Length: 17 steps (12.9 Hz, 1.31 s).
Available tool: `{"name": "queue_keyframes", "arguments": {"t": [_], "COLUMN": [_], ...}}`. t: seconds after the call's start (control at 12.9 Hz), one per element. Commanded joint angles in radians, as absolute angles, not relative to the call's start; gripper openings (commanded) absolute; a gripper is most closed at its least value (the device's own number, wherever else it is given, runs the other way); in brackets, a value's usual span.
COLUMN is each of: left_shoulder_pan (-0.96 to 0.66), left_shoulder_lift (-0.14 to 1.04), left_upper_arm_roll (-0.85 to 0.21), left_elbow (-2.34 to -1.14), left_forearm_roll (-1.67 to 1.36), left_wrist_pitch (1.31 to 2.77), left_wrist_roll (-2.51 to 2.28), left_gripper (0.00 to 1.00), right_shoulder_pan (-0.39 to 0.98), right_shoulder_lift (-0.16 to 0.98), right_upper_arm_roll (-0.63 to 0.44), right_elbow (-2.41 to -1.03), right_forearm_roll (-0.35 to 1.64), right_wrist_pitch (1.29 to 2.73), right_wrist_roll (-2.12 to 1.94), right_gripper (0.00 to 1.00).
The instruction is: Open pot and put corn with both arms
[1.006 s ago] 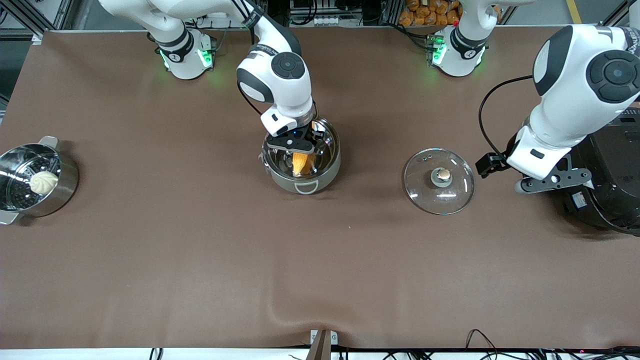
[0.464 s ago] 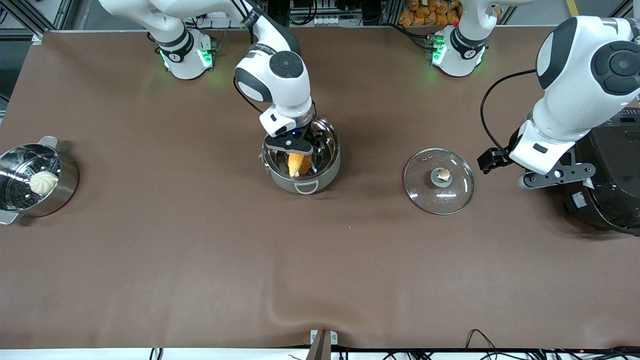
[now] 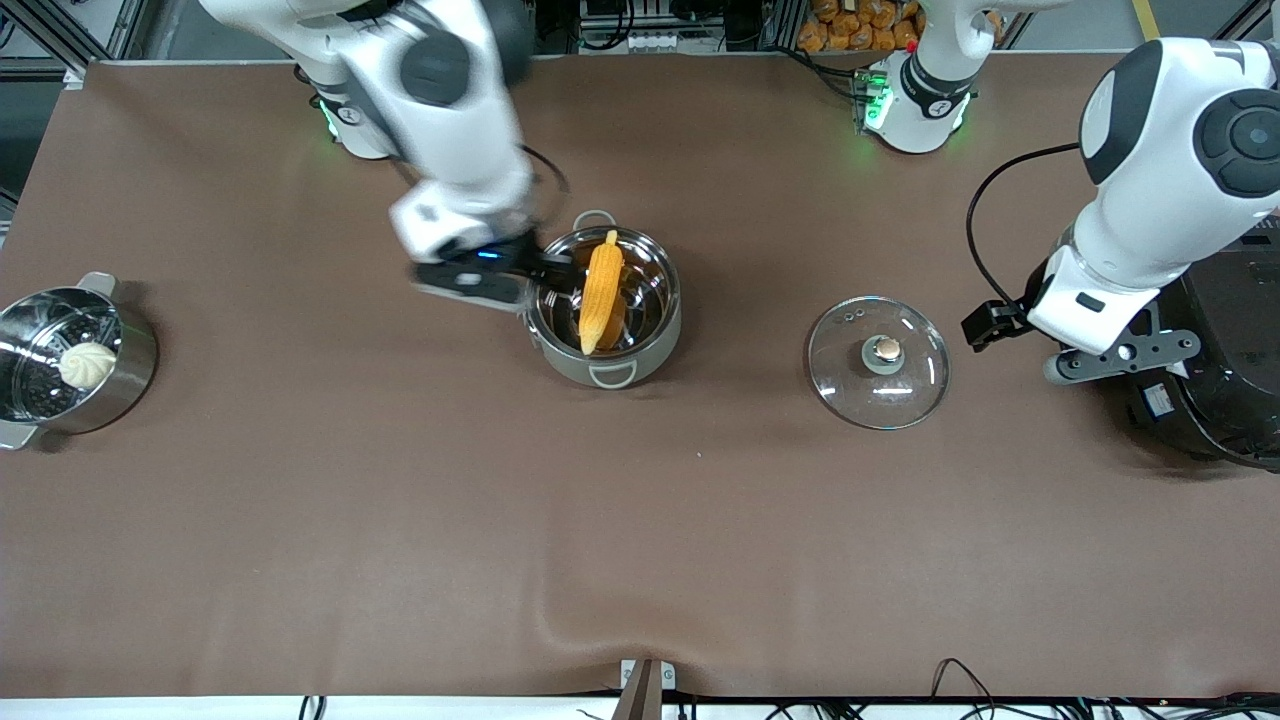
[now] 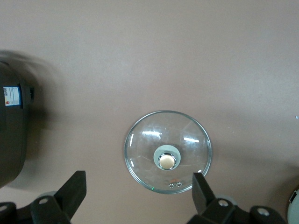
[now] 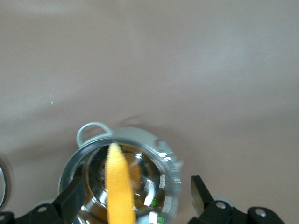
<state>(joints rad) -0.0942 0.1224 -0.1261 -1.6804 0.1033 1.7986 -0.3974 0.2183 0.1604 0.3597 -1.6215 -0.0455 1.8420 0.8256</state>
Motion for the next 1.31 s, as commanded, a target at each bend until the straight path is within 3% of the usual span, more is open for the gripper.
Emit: {"name": "queue_keyframes", "arguments": {"t": [0.0,0.39,0.77,1.24], "left_shoulder_pan": [-0.087,-0.083,-0.077,-0.075], "left_shoulder_lift": [0.127,0.118,0.117,0.114], "left_upper_arm_roll": [-0.141,-0.134,-0.135,-0.133], "left_elbow": [-1.640,-1.618,-1.618,-1.618], "left_forearm_roll": [0.124,0.107,0.086,0.084], "left_wrist_pitch": [1.786,1.775,1.775,1.773], "left_wrist_roll": [-0.365,-0.345,-0.339,-0.339], "left_gripper": [1.00,1.00,1.00,1.00], "right_shoulder_pan": [0.172,0.077,0.026,0.017], "right_shoulder_lift": [0.083,0.020,-0.001,-0.029], "right_upper_arm_roll": [0.221,0.010,-0.044,-0.084], "right_elbow": [-1.597,-1.632,-1.713,-1.763], "right_forearm_roll": [0.035,0.028,0.015,0.015], "right_wrist_pitch": [1.760,1.740,1.819,1.809], "right_wrist_roll": [0.569,0.143,0.014,-0.050], "right_gripper": [1.00,1.00,1.00,1.00]}}
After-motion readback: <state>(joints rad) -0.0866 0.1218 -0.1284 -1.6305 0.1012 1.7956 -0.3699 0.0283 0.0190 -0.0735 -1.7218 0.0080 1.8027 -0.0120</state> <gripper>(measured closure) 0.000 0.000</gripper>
